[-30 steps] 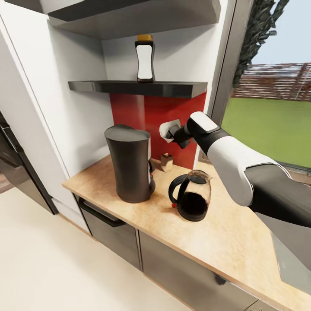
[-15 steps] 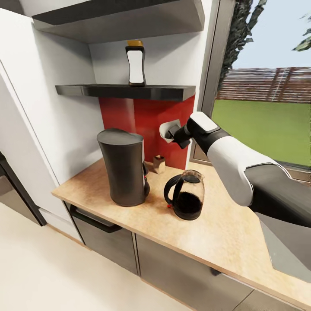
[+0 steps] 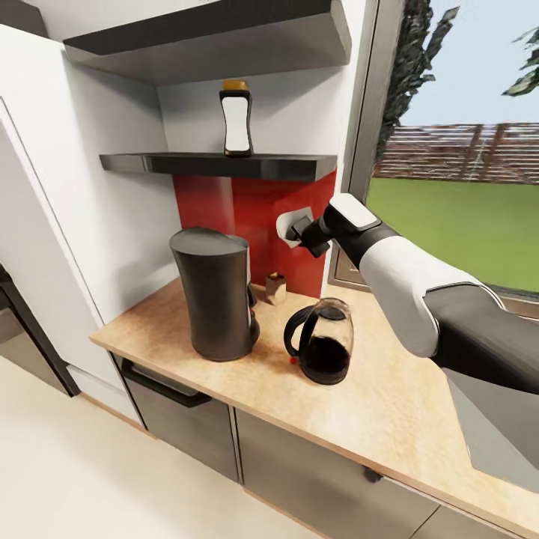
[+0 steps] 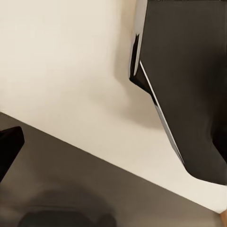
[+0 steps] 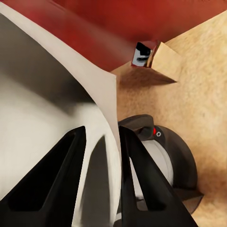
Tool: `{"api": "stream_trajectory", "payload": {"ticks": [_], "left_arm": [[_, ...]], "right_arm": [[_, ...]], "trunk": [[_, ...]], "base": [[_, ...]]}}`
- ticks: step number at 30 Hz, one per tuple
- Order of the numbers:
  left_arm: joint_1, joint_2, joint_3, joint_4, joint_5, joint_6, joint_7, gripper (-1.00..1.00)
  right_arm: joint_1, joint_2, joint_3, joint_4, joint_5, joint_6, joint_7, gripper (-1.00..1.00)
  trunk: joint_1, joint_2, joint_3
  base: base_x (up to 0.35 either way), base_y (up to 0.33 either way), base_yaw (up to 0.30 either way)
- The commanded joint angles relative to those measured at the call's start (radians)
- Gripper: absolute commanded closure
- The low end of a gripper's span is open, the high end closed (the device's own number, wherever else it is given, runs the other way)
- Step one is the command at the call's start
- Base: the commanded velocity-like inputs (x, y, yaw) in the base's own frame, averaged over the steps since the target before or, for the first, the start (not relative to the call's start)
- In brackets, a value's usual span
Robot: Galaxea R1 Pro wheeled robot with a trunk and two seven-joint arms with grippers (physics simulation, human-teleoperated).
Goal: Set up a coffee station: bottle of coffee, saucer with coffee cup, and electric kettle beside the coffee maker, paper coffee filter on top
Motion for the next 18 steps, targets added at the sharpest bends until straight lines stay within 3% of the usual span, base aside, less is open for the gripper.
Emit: {"api": "stream_trajectory", "payload": {"ticks": [1,18], "left_arm": [[-0.001,0.000,0.001,0.002,0.009,-0.005,-0.001,-1.00],[-0.001,0.000,0.001,0.002,0.009,-0.005,-0.002,-1.00]], "right_arm": [[-0.001,0.000,0.005,-0.001,-0.004,0.003,-0.004,1.00],[-0.001,0.000,0.005,-0.001,-0.004,0.003,-0.003,1.00]], "trunk": [[0.001,-0.002,-0.002],[0.001,-0.002,0.010]], "base": [[0.000,0.000,0.000],[0.021,0.016,0.148]]}}
